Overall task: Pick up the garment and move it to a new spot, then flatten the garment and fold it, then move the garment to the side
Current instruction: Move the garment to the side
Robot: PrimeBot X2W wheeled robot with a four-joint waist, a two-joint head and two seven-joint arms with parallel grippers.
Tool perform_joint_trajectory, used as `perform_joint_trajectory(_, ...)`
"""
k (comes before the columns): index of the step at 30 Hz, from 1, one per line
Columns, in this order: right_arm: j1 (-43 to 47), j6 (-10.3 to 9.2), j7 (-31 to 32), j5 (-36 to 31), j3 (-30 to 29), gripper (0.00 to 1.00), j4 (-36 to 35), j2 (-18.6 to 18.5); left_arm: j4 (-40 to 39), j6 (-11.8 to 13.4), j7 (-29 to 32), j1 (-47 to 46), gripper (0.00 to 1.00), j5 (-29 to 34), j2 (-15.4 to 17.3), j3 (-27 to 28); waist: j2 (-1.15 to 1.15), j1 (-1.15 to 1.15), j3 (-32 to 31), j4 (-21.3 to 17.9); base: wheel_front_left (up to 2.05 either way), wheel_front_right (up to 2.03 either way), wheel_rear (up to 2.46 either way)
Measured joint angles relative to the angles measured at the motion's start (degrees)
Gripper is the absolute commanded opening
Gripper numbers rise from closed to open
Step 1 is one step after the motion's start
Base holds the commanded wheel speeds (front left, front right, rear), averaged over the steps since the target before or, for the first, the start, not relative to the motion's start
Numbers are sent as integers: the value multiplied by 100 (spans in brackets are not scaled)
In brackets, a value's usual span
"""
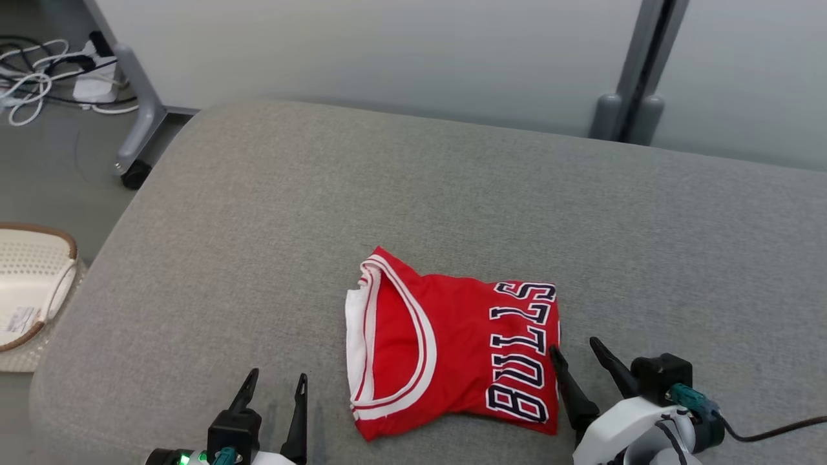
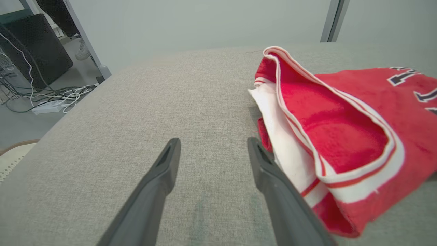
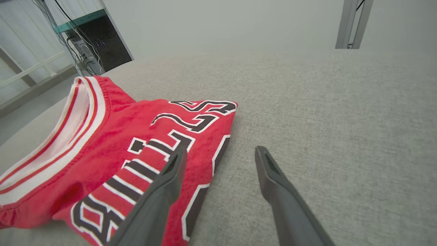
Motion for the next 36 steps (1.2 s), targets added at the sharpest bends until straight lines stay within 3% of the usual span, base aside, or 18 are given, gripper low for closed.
perform_joint_trajectory(8, -399, 0, -2, 508, 424, 100, 884, 3, -19, 38, 0, -16, 100, -13, 2, -26, 0, 0, 224, 383, 0, 0, 0)
perform_joint_trajectory(9, -438, 0, -19, 576, 499, 67, 937, 0, -27, 53, 0, -23, 100, -14, 2, -23, 0, 0, 230, 376, 0, 0, 0)
perform_joint_trajectory(10, -493, 0, -19, 623, 563, 43, 993, -3, -36, 58, 0, -34, 100, -20, 1, -19, 0, 0, 230, 354, 0, 0, 0)
perform_joint_trajectory(11, -541, 0, -19, 643, 637, 0, 1039, -3, -49, 58, 0, -43, 100, -21, 2, -14, 0, 0, 230, 321, 0, 0, 0)
perform_joint_trajectory(16, -622, 4, -15, 661, 630, 0, 1060, 26, -73, 43, 0, -61, 100, -10, 1, -3, 0, 0, 206, 22, 0, 0, 0)
perform_joint_trajectory(21, -626, 2, -14, 636, 525, 0, 1013, 14, -80, 29, 0, -68, 100, 4, 1, 44, 0, 0, 160, -513, 0, 0, 0)
perform_joint_trajectory(26, -554, 1, -14, 584, 428, 0, 957, 11, -54, -8, 0, -150, 100, 5, 0, 27, 0, 0, 112, -1231, 0, 0, 0)
perform_joint_trajectory(27, -523, 1, -14, 577, 402, 0, 926, 7, -34, -11, 0, -148, 100, -18, -2, 19, 0, 0, 95, -1557, 0, 0, 0)
perform_joint_trajectory(35, -490, 1, -13, 591, 398, 0, 790, 5, -24, 10, 0, -155, 100, -102, -1, 14, 0, 0, 83, -2975, 0, 0, 0)
perform_joint_trajectory(36, -490, 1, -13, 591, 398, 0, 790, 5, -24, 10, 0, -155, 100, -102, -1, 14, 0, 0, 83, -2975, 0, 0, 0)
